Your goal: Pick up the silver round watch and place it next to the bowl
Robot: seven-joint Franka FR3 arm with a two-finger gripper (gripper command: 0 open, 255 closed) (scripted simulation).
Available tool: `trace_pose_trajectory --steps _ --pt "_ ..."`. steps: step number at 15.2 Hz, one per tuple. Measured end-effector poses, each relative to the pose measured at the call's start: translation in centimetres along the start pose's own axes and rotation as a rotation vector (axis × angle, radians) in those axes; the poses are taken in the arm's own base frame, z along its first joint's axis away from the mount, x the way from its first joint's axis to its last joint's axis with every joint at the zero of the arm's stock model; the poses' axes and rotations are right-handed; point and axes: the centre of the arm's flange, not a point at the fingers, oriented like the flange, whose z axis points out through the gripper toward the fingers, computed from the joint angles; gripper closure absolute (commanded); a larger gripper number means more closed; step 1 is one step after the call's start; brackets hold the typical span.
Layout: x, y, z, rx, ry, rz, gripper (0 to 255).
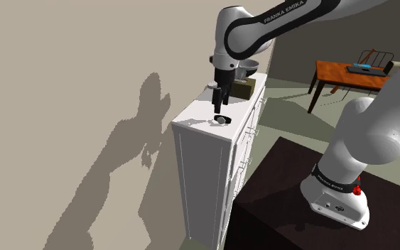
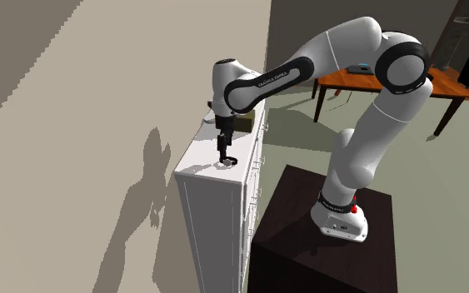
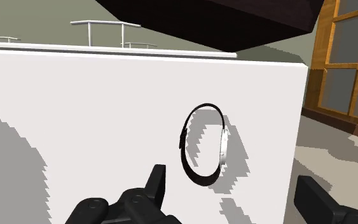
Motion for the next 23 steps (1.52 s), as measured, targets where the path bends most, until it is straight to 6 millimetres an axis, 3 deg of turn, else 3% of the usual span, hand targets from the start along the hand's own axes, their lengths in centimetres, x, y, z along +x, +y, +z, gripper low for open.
trace_pose_trajectory --steps 5,12,13,23 --pt "0.2 0.0 2.5 0.001 0.0 -0.003 0" --pt "0.2 0.0 3.0 0.001 0.001 -0.003 0" --pt "0.2 0.0 3.0 0.001 0.001 -0.003 255" --pt "0.2 0.0 2.9 0.001 0.002 -0.003 255"
